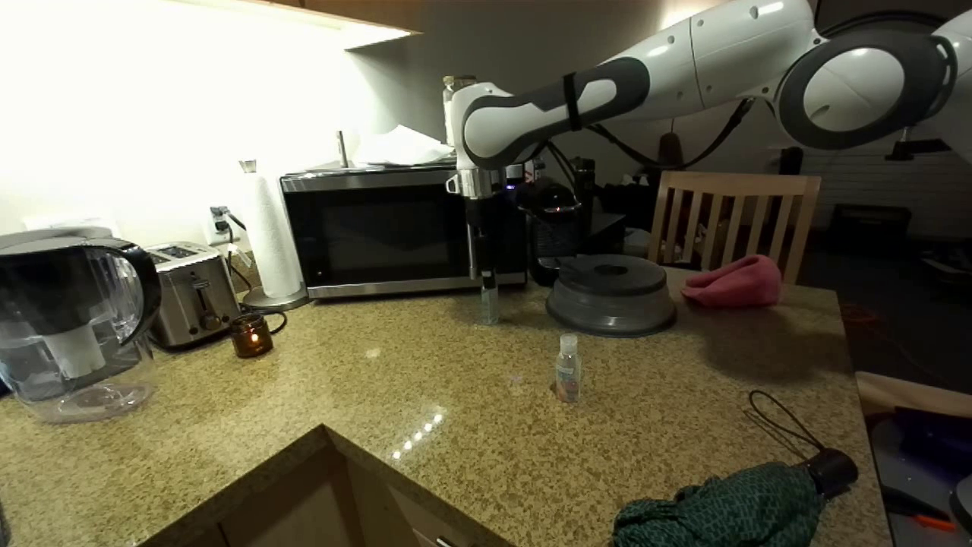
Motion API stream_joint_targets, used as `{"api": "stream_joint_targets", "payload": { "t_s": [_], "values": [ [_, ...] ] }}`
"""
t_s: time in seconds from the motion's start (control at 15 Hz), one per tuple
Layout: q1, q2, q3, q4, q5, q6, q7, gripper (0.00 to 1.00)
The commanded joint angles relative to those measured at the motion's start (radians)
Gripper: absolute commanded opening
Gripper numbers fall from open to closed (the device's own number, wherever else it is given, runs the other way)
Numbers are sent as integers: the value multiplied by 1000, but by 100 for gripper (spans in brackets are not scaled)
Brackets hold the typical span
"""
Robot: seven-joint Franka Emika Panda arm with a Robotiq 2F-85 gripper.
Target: Take the bottle off of the grey thing
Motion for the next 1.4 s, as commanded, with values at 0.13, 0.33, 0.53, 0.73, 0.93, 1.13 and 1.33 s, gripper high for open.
{"api": "stream_joint_targets", "payload": {
  "t_s": [0.13, 0.33, 0.53, 0.73, 0.93, 1.13, 1.33],
  "values": [
    [-6, -118, -7, -69, 12, -48, 42, 100],
    [-14, -200, -11, -126, 17, -103, 40, 100],
    [-27, -284, -15, -210, 22, -148, 31, 100],
    [-40, -369, -19, -320, 31, -162, 31, 100],
    [-66, -445, -4, -429, 42, -152, 32, 100],
    [-79, -508, -15, -521, 52, -133, 43, 100],
    [-96, -583, -27, -616, 55, -106, 47, 100]
  ]
}}
